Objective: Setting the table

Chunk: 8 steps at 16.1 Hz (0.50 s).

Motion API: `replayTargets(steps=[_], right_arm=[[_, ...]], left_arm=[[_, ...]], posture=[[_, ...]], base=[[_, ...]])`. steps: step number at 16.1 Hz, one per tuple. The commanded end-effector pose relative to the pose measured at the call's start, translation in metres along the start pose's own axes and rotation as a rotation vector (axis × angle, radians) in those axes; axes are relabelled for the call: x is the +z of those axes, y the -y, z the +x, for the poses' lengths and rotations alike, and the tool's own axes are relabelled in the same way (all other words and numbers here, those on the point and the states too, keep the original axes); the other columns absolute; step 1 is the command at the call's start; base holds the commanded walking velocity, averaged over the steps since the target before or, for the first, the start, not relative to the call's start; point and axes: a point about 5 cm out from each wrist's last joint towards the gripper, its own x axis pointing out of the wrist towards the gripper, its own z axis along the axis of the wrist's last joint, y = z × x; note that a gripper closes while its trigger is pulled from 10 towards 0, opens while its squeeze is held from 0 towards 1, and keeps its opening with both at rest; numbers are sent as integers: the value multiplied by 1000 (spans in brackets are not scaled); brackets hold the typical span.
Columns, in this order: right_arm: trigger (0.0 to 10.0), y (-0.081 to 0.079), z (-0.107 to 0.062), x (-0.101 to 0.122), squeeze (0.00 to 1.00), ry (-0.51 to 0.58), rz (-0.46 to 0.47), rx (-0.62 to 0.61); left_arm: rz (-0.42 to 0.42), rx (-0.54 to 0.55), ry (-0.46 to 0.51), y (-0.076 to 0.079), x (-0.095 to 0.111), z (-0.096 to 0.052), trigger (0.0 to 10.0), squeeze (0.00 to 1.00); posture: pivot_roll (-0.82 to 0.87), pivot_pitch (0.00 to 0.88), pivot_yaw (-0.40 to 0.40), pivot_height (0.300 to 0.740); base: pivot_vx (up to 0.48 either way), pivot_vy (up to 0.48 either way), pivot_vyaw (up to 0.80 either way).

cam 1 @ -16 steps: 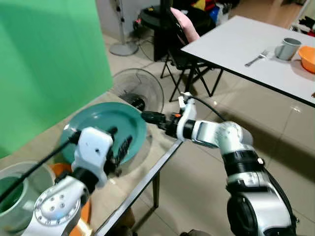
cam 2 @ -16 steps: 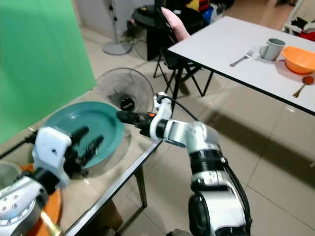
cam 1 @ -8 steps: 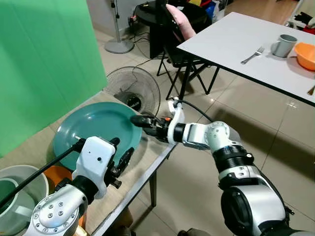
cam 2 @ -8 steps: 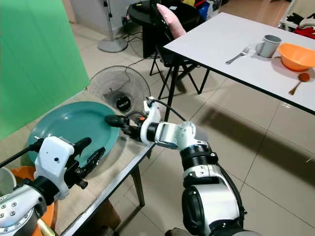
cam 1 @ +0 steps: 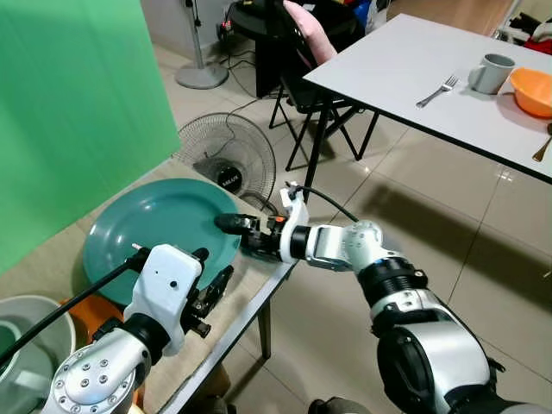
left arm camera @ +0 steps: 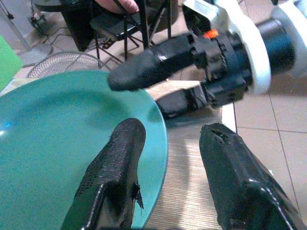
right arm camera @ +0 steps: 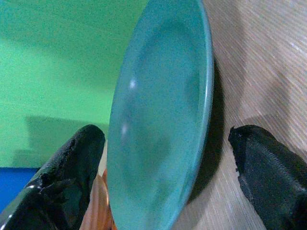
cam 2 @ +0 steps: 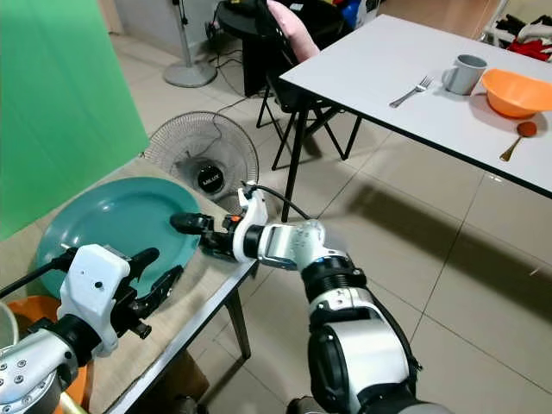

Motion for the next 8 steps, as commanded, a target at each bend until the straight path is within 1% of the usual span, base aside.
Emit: replayTargets(steps=[1, 2, 3, 4, 5, 6, 8], right_arm=[[9529, -4, 4, 1, 0, 2, -14, 1], [6157, -8, 10, -2, 0, -6, -3, 25], [6157, -9, 11, -3, 0, -10, -2, 31], [4157, -11, 14, -5, 0, -16, -1, 40], [1176, -12, 16, -7, 0, -20, 1, 47], [0, -12, 18, -9, 0, -27, -2, 50], [0, -11, 23, -14, 0, -37, -12, 40]], left_arm=[[7, -15, 8, 2, 3, -3, 10000, 0], [8, -15, 6, 2, 4, -4, 10000, 0], [8, -15, 6, 1, 4, -5, 10000, 0], [8, -15, 5, 1, 4, -5, 10000, 0], [8, -15, 4, 1, 4, -5, 10000, 0], [9, -15, 3, 2, 4, -5, 10000, 0], [9, -15, 1, 2, 4, -6, 10000, 0]], posture=[[28, 81, -6, 740], [37, 91, -4, 740], [37, 91, -4, 740], [37, 91, -4, 740], [41, 92, -8, 740], [41, 92, -8, 740], [41, 94, -10, 740]], base=[[0, 0, 0], [0, 0, 0], [0, 0, 0], [0, 0, 0], [0, 0, 0], [0, 0, 0], [0, 0, 0]])
